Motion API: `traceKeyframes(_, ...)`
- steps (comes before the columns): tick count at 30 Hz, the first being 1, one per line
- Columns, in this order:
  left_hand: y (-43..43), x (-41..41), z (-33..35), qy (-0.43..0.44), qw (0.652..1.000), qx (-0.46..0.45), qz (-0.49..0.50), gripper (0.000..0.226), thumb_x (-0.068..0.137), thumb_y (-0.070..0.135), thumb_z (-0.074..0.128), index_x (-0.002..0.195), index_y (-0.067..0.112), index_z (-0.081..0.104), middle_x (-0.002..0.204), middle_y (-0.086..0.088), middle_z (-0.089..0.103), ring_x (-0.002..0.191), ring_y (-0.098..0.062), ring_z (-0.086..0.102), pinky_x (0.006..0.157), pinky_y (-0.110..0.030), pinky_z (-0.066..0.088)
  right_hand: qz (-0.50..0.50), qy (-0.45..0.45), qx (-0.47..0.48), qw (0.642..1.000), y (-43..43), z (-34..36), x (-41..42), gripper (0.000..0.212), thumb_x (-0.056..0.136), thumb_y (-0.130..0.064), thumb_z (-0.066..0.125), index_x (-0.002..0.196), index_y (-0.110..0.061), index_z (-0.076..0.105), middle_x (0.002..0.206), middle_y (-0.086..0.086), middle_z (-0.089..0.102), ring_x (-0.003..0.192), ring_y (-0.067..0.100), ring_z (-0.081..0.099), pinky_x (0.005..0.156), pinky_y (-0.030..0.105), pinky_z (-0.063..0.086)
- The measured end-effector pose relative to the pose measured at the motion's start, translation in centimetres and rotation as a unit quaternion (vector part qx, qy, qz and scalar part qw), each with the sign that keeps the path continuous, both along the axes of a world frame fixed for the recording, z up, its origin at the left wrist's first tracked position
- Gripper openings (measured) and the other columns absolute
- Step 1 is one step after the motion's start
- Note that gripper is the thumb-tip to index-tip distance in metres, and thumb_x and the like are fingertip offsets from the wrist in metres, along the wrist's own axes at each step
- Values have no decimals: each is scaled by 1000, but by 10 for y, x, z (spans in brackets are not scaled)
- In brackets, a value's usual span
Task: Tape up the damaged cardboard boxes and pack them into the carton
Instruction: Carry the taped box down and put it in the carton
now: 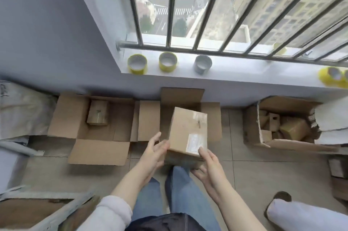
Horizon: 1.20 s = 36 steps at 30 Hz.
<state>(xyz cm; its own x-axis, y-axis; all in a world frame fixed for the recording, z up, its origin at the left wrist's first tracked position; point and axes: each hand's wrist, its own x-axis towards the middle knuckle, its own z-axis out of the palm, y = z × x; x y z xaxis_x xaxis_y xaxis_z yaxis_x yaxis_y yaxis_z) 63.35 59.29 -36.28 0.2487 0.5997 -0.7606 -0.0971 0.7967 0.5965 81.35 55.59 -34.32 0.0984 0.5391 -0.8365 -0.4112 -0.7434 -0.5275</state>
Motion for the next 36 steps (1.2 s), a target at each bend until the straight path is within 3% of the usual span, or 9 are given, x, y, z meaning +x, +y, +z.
traceKeyframes(4, 16, 48, -64, 51, 998, -21, -12, 42, 91, 27, 57, 129, 26, 40, 135, 3, 48, 112, -8, 47, 92, -25, 38, -38, -10, -69, 997, 26, -69, 23, 50, 89, -28, 60, 133, -12, 41, 126, 14, 58, 115, 29, 56, 102, 46, 42)
traceKeyframes(8, 43, 80, -166, 107, 994, -24, -7, 46, 92, 20, 58, 135, 16, 44, 130, -1, 55, 105, -4, 52, 72, -6, 44, -53, -20, -103, 993, 56, -171, 46, 45, 92, -28, 56, 132, -14, 41, 127, 12, 57, 115, 26, 55, 95, 40, 44)
traceKeyframes(12, 70, 90, -281, 111, 992, -54, 2, 50, 90, 30, 60, 137, 24, 44, 116, 18, 54, 95, 13, 46, 76, -11, 37, -36, -7, -124, 992, 91, -292, 64, 51, 92, -28, 56, 138, -15, 39, 138, 8, 48, 129, 23, 43, 109, 43, 33)
traceKeyframes(16, 104, 90, -392, 130, 990, -51, -27, 50, 88, 34, 61, 135, 24, 46, 117, 16, 55, 89, 15, 46, 82, -11, 37, -15, -11, -119, 993, 124, -405, 72, 51, 94, -30, 54, 140, -17, 39, 142, 4, 44, 132, 20, 38, 107, 39, 34)
traceKeyframes(19, 130, 94, -464, 160, 986, -17, -40, 50, 87, 29, 63, 134, 17, 50, 113, 8, 60, 91, 5, 54, 72, -4, 40, -32, -5, -120, 992, 144, -475, 69, 48, 97, -33, 47, 142, -19, 37, 142, 1, 45, 130, 18, 41, 106, 37, 35)
traceKeyframes(23, 155, 108, -539, 199, 973, 17, -113, 55, 87, 37, 62, 136, 17, 47, 125, -1, 56, 107, -10, 56, 87, -17, 41, -75, 16, -125, 989, 159, -545, 71, 49, 98, -38, 42, 144, -23, 34, 141, 3, 44, 128, 20, 43, 103, 37, 38)
traceKeyframes(26, 167, 117, -575, 210, 967, 21, -144, 58, 87, 33, 63, 138, 14, 44, 133, -9, 52, 119, -20, 53, 105, -34, 39, -101, 16, -121, 987, 168, -580, 75, 49, 99, -36, 39, 146, -24, 28, 145, 3, 38, 130, 26, 40, 103, 39, 38)
traceKeyframes(31, 175, 136, -605, 160, 978, -2, -131, 60, 89, 12, 61, 142, 8, 34, 140, -12, 46, 125, -20, 48, 100, -19, 34, -231, -13, -105, 967, 183, -619, 75, 51, 100, -19, 41, 148, -17, 22, 146, 10, 35, 132, 34, 38, 104, 38, 40)
traceKeyframes(36, 185, 154, -616, 135, 980, -18, -143, 63, 91, 6, 56, 145, 6, 25, 149, -15, 33, 135, -24, 37, 109, -28, 31, -316, -7, -100, 943, 191, -640, 76, 55, 99, -12, 44, 145, 2, 19, 145, 21, 36, 135, 29, 36, 111, 38, 33)
